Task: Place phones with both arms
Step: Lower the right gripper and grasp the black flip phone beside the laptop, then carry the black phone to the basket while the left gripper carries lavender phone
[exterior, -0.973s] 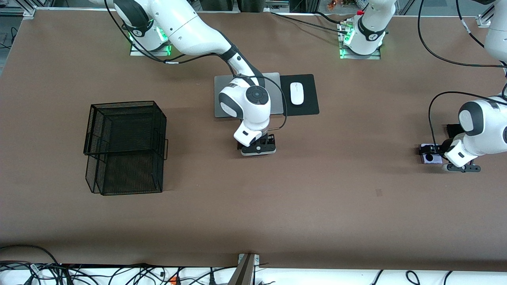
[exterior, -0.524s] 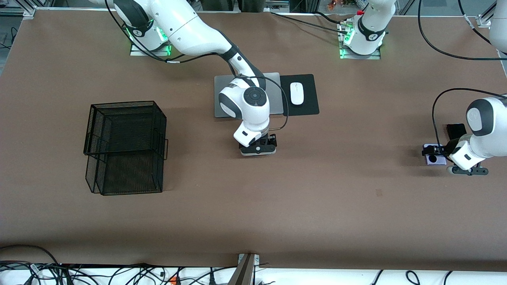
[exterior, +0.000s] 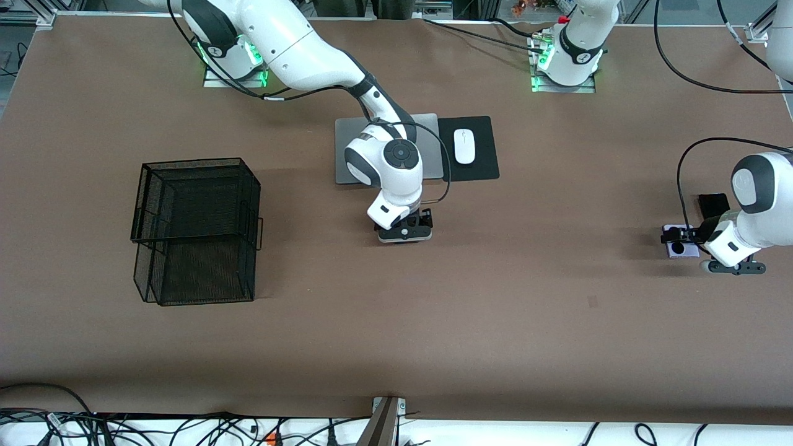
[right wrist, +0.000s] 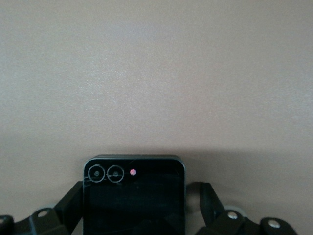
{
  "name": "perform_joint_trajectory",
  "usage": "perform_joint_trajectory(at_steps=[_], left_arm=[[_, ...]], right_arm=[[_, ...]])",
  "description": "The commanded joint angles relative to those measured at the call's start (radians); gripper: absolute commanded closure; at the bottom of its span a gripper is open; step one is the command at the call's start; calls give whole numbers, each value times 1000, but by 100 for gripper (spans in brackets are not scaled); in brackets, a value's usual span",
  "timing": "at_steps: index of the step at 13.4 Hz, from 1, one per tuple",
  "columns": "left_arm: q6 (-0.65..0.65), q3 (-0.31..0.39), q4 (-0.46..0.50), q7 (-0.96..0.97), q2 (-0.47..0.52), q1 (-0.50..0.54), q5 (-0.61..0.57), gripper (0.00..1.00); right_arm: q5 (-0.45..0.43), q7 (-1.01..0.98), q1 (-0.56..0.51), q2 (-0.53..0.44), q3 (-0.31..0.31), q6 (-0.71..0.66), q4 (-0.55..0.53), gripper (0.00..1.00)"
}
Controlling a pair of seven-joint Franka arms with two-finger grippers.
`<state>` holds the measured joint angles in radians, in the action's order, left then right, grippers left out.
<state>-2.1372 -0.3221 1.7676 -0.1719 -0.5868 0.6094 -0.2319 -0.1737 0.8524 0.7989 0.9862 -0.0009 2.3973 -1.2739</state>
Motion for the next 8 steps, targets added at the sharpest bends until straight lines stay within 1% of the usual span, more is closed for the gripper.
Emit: perform_joint_trajectory(at_steps=[1,2,3,4,5,6,7,8], left_arm=[[94,-14,-34,46,24,-11,3,59],[106,-14,-45,46,24,-20,5,60],[109,-15,-48,52,24,-23,3,60],[118,-15,-51,55,25,-28,3,60],[123,-18,-53,66,25,-30,3,60],[131,-28,-53,68,31,-34,3,60],[150,-41,-63,77,39,-43,5,60],[202,-55,-95,107,41,-65,5,60]], right_arm=[[29,-7,2,8,6,8,1,0],[33,-6,2,9,7,6,1,17],[33,-3,2,8,7,6,1,46],[48,0,2,6,7,5,1,62],[90,-3,2,3,7,3,1,69],[111,-4,2,0,7,-3,2,71],[112,-4,2,-6,7,-10,2,72],[112,-7,2,-17,7,-38,5,73]])
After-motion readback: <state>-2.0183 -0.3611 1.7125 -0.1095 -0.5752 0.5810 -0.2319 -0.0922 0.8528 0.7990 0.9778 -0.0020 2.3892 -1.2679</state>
